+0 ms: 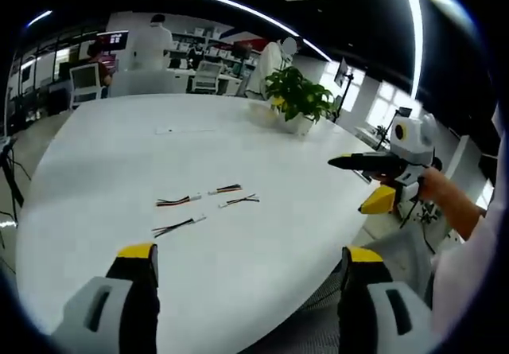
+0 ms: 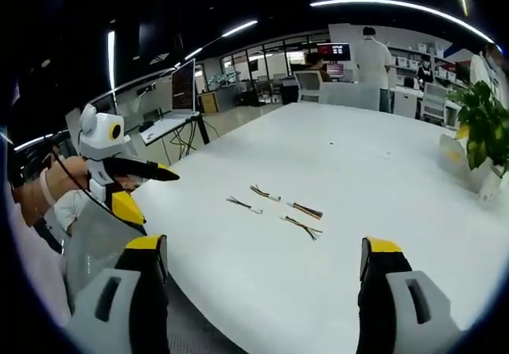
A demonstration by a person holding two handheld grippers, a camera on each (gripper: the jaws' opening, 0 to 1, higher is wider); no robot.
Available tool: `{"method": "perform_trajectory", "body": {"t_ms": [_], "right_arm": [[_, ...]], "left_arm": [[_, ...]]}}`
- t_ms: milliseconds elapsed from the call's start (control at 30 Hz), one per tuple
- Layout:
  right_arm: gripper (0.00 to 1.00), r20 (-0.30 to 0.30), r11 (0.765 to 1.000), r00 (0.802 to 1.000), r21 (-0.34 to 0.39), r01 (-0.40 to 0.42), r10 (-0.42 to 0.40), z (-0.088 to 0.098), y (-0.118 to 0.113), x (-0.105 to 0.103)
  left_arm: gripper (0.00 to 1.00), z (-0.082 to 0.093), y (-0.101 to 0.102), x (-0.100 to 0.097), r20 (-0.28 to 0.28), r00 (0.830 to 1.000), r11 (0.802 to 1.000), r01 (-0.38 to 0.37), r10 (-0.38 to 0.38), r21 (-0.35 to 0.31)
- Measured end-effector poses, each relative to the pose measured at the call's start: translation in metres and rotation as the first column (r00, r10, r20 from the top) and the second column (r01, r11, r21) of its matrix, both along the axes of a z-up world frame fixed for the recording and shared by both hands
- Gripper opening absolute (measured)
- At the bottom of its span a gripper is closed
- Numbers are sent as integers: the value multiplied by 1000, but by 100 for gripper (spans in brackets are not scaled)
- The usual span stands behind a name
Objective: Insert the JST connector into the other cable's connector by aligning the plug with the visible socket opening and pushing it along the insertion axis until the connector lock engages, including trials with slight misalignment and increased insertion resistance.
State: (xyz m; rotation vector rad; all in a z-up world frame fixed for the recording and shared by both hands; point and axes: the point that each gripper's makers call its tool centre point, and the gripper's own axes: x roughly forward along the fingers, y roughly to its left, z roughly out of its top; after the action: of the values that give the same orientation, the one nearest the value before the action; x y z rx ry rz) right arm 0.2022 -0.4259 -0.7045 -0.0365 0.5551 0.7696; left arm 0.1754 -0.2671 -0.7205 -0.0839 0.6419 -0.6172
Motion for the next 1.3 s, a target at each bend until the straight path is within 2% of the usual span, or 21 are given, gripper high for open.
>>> {"method": "perform_trajectory", "body": {"t_ms": [233, 333, 500, 667, 800, 933, 1300], "right_arm": [[100, -5, 1000, 1000, -4, -6, 6, -1, 2, -3], [100, -7, 1000, 1000, -5, -6, 6, -1, 1, -4], [100, -17, 1000, 1000, -12, -6, 6, -4, 0, -5], [100, -21, 1000, 1000, -8, -7, 7, -6, 1, -6], [100, -6, 1000, 1000, -2, 2, -2, -2, 1, -3], [100, -5, 1000, 1000, -5, 3, -3, -2, 1, -2], [100, 2, 1000, 1000, -5, 13, -13, -1, -1, -1]], "left_arm": [[93, -2, 5, 2, -2, 1000, 1000, -10, 10, 2], [93, 1, 3, 1, -3, 1000, 998, -23, 23, -55], [92, -2, 7, -1, -1, 1000, 1000, -29, 29, -10], [92, -2, 5, -3, -19, 999, 999, -34, 33, -40], [92, -4, 7, -4, -20, 1000, 1000, -20, 20, 8], [91, 0, 6, -2, -13, 1000, 1000, -25, 25, -15], [90, 2, 6, 0, -3, 1000, 1000, -24, 24, -2]]}}
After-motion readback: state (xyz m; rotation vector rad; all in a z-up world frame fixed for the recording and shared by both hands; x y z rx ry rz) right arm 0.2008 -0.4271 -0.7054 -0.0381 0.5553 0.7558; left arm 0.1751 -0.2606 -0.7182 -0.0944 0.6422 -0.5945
